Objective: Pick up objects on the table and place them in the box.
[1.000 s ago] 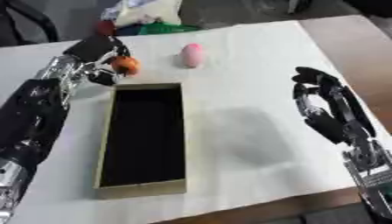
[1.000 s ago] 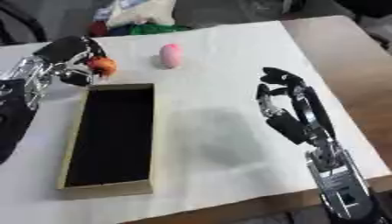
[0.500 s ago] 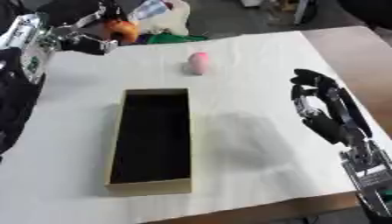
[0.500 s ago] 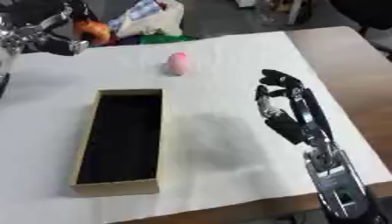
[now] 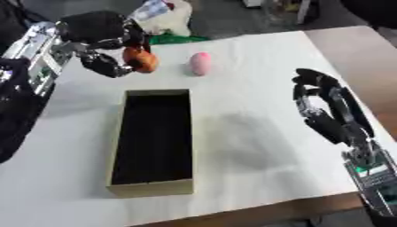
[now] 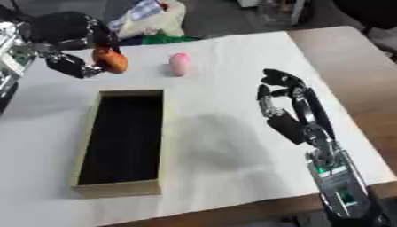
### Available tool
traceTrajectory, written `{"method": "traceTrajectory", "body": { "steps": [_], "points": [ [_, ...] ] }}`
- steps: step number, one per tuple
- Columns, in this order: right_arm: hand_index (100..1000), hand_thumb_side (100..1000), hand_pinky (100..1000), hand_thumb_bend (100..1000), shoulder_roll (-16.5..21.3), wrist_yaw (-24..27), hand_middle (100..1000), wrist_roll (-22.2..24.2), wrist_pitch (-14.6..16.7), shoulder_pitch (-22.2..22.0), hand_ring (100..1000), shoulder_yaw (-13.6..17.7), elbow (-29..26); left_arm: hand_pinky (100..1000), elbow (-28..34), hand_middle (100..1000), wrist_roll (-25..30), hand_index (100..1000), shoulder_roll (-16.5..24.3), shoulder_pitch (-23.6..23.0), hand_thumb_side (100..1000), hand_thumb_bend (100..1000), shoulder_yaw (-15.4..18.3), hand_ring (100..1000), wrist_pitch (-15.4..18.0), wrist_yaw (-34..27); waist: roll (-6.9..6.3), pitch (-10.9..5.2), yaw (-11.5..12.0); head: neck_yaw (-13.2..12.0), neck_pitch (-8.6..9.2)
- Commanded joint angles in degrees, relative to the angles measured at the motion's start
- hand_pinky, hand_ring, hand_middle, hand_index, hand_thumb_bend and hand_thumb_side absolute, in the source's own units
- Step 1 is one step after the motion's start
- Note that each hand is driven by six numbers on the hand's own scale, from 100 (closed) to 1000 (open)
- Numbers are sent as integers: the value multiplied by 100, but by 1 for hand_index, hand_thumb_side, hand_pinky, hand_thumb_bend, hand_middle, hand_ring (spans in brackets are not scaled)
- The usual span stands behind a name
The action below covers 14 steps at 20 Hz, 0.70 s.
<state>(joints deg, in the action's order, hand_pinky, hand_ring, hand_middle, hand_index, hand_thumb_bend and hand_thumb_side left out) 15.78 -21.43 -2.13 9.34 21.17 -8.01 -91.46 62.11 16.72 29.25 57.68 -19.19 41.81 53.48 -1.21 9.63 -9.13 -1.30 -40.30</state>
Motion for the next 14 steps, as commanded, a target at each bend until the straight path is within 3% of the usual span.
{"method": "traceTrajectory", "body": {
  "steps": [1, 8, 14],
  "points": [
    [881, 746, 715, 100, 61, -36, 725, -14, 10, 68, 820, 58, -53, 591, 75, 492, 167, 719, 33, 73, 129, 101, -107, 510, 105, 56, 18, -113, -9, 8, -28],
    [882, 753, 715, 100, 59, -25, 726, -18, 12, 63, 821, 63, -54, 637, -105, 554, 364, 769, -131, -69, 221, 182, -239, 564, 260, 333, 15, -101, -12, -3, -48],
    [882, 755, 716, 100, 69, -20, 727, -22, 11, 64, 822, 79, -48, 734, -86, 705, 422, 885, -102, -189, 379, 329, -313, 700, 328, 595, 30, -96, 20, -7, -61]
  ]
}}
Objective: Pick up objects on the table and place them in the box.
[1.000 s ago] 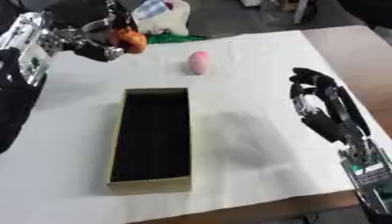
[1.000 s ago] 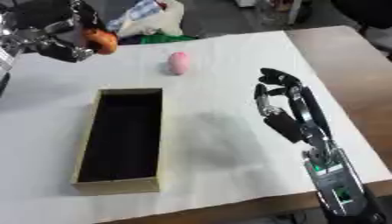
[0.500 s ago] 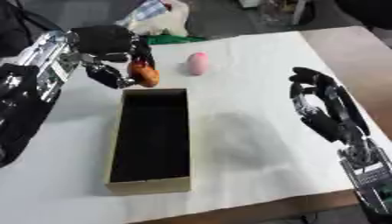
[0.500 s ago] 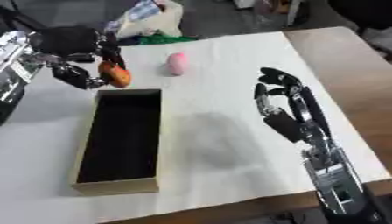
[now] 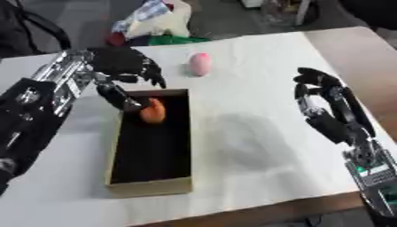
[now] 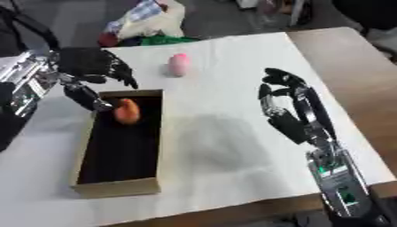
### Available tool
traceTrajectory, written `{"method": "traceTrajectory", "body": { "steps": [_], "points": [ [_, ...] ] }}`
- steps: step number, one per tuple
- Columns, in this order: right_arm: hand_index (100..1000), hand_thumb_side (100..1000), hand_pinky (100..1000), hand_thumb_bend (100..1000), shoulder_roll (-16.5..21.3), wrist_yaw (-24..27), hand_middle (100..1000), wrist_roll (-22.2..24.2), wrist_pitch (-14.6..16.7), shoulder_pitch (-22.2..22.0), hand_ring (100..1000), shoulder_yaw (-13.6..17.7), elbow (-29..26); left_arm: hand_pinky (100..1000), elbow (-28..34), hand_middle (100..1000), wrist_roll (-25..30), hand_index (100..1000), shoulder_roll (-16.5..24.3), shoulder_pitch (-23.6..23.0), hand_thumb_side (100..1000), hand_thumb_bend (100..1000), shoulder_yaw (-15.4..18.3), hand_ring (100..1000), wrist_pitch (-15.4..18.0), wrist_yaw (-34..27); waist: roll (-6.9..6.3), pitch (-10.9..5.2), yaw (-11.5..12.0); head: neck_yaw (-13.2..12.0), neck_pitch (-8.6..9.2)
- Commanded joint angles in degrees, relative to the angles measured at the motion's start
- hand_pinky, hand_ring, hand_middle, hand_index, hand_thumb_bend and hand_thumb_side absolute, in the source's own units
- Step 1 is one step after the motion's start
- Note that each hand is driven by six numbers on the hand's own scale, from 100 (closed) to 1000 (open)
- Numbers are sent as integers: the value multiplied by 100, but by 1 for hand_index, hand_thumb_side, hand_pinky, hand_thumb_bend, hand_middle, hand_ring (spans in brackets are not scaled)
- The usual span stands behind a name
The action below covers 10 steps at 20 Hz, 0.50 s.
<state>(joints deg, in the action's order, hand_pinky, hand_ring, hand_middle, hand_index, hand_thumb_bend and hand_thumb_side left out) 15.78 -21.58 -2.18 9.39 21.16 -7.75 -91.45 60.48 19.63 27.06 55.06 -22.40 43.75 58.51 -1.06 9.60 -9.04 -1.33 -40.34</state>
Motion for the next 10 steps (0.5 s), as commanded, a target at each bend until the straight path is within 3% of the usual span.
{"method": "traceTrajectory", "body": {
  "steps": [1, 5, 10],
  "points": [
    [882, 755, 716, 100, 66, -7, 728, -16, 6, 65, 822, 54, -48, 742, 95, 717, 125, 893, 133, 55, 417, 355, 10, 711, 129, 123, 16, -92, 20, -3, -59],
    [884, 755, 719, 100, 87, -25, 730, 5, 8, 99, 823, 46, -38, 749, 282, 721, 7, 898, 277, -29, 396, 315, 106, 714, 44, 24, 37, -97, 66, 3, -61],
    [889, 748, 728, 100, 302, -165, 738, 93, -11, 350, 823, 12, 48, 739, 1015, 692, -125, 884, 682, -282, 333, 212, 409, 689, -305, -812, 70, -142, 181, 16, -98]
  ]
}}
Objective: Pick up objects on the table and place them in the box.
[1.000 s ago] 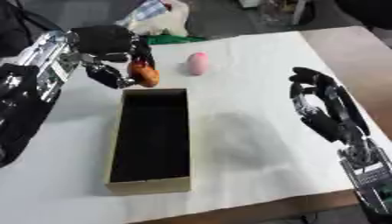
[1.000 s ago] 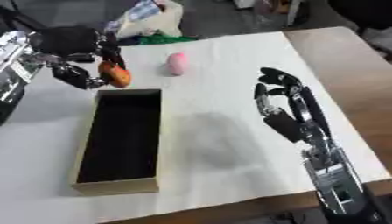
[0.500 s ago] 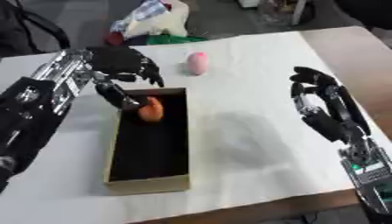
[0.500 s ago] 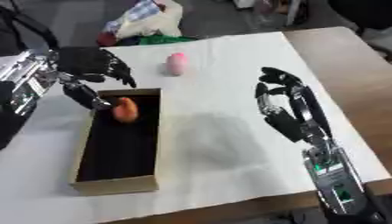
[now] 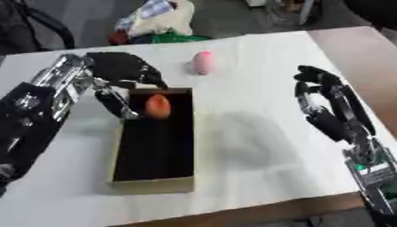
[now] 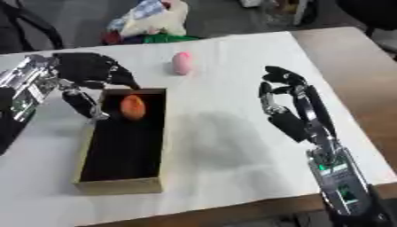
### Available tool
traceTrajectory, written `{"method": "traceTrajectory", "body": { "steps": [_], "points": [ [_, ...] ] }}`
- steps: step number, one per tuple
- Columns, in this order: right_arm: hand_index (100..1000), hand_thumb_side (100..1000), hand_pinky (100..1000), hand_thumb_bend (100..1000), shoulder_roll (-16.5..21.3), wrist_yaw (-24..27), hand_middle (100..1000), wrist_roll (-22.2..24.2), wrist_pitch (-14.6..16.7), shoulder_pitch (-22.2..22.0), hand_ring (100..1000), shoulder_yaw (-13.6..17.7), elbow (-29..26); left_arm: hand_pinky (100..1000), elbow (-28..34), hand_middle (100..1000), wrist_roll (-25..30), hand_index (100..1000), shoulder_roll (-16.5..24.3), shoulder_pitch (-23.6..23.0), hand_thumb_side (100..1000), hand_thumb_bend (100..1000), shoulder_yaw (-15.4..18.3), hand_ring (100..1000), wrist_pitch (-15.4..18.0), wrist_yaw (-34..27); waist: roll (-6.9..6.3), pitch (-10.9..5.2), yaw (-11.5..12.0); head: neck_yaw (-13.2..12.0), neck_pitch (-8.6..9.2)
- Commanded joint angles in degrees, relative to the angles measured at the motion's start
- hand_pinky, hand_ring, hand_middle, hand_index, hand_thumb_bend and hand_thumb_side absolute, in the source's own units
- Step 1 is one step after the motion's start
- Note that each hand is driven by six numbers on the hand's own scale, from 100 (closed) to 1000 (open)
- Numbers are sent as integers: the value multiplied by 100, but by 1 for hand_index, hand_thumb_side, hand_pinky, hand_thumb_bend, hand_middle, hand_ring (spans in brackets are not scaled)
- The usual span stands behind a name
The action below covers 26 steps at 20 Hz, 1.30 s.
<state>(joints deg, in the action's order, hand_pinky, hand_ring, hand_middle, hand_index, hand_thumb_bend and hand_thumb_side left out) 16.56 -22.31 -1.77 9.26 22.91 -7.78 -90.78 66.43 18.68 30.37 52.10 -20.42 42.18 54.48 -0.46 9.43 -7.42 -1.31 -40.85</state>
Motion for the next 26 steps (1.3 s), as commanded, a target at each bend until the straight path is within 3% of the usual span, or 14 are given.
{"method": "traceTrajectory", "body": {
  "steps": [1, 7, 13, 15, 16, 17, 18, 21, 26],
  "points": [
    [890, 745, 731, 100, 285, -133, 740, 80, -1, 257, 823, 1, 11, 737, 615, 684, -32, 881, 446, -64, 327, 196, 272, 682, -245, -636, 16, -135, 45, 17, -57],
    [903, 728, 752, 100, 861, -446, 756, 443, 63, 1036, 824, -205, 383, 724, 1852, 644, -150, 868, 913, -795, 321, 105, 763, 644, -912, -1947, 69, -171, 291, 59, -89],
    [906, 663, 768, 100, 1316, -391, 773, 1106, 307, 1970, 831, -546, 1140, 714, 2638, 606, -278, 852, 849, -1574, 390, 100, 1259, 609, -1541, -2889, 135, -155, 558, 169, -68],
    [888, 598, 769, 100, 1324, -214, 772, 1427, 345, 2289, 835, -626, 1604, 713, 2792, 600, -239, 849, 765, -1738, 415, 100, 1355, 605, -1674, -3112, 177, -149, 637, 232, -36],
    [889, 506, 782, 135, 1300, -149, 781, 1594, 372, 2422, 847, -642, 1842, 711, 2852, 595, -210, 846, 720, -1800, 437, 100, 1390, 600, -1727, -3203, 201, -145, 674, 268, -12],
    [887, 474, 786, 140, 1244, -152, 783, 1826, 402, 2568, 851, -634, 2117, 710, 2906, 594, -179, 845, 661, -1864, 445, 100, 1425, 599, -1773, -3296, 230, -142, 716, 310, 22],
    [884, 424, 793, 145, 1165, -209, 785, 2051, 429, 2702, 861, -581, 2396, 708, 2951, 590, -146, 843, 598, -1917, 461, 100, 1460, 595, -1816, -3375, 259, -140, 760, 351, 55],
    [877, 391, 800, 139, 868, -584, 789, 2517, 445, 3046, 868, -233, 3269, 707, 3053, 585, -33, 840, 417, -2000, 488, 100, 1535, 591, -1932, -3559, 330, -131, 904, 481, 140],
    [878, 371, 811, 141, 450, -1662, 803, 2496, 195, 3501, 877, 503, 4558, 706, 3171, 579, 146, 837, 196, -2013, 517, 100, 1580, 586, -2028, -3778, 390, -102, 1141, 712, 252]
  ]
}}
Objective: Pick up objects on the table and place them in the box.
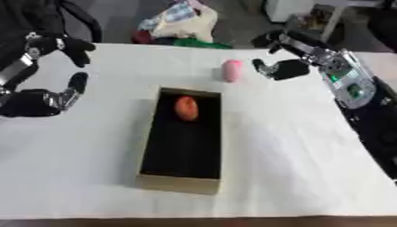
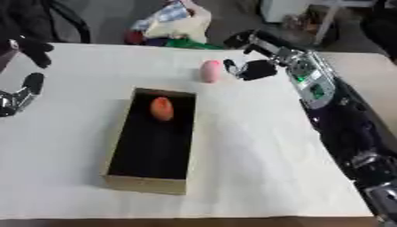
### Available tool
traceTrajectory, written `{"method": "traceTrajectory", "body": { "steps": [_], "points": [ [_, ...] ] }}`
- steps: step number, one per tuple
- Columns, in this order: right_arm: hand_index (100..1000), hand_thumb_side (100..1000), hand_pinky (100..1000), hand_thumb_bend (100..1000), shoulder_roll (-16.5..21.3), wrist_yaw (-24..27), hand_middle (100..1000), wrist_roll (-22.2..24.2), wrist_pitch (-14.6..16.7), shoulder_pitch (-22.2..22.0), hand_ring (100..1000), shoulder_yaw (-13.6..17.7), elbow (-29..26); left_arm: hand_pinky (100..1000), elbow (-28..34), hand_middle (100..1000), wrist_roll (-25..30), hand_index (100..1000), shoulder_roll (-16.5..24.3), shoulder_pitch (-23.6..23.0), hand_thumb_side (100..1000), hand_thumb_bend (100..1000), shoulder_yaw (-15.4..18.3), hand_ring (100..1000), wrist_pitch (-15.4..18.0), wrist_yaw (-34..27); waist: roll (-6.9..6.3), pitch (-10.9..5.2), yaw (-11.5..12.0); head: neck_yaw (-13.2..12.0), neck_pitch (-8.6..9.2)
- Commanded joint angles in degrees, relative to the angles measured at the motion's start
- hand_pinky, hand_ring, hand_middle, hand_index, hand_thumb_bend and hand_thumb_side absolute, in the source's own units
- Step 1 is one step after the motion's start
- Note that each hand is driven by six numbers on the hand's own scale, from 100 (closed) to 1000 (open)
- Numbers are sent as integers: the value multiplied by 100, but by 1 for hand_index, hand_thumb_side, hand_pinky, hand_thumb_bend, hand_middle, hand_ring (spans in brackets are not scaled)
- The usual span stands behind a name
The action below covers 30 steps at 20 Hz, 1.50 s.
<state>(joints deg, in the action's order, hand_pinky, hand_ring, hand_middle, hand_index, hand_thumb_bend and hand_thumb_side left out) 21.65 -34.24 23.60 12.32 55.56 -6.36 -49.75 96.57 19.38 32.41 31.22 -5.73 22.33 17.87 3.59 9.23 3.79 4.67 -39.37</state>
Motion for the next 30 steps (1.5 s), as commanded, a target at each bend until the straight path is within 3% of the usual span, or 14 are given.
{"method": "traceTrajectory", "body": {
  "steps": [1, 5, 11, 20, 30],
  "points": [
    [882, 371, 813, 143, -116, -671, 806, -142, -199, 324, 878, 508, 637, 706, 175, 579, 110, 837, -42, 79, 524, 100, 111, 586, -54, -153, -4, -73, 66, 172, 130],
    [889, 386, 812, 153, -275, -1246, 810, -607, -530, 609, 880, 965, 1135, 706, 234, 577, 237, 836, -151, 97, 533, 100, 112, 584, -74, -252, 27, -42, 236, 360, 197],
    [910, 405, 812, 170, -325, -1621, 817, -1096, -842, 817, 882, 1254, 1465, 707, 332, 574, 352, 835, -241, 110, 550, 100, 123, 582, -78, -369, 30, 10, 470, 467, 254],
    [956, 420, 818, 211, -308, -1711, 857, -1413, -965, 823, 894, 1330, 1586, 707, 377, 572, 415, 834, -291, 95, 565, 100, 148, 580, -97, -435, 6, 98, 575, 510, 209],
    [946, 425, 829, 218, -340, -2173, 855, -1353, -1095, 756, 894, 1340, 1638, 709, 371, 573, 450, 835, -313, 98, 573, 100, 147, 580, -82, -425, -25, 138, 600, 518, 168]
  ]
}}
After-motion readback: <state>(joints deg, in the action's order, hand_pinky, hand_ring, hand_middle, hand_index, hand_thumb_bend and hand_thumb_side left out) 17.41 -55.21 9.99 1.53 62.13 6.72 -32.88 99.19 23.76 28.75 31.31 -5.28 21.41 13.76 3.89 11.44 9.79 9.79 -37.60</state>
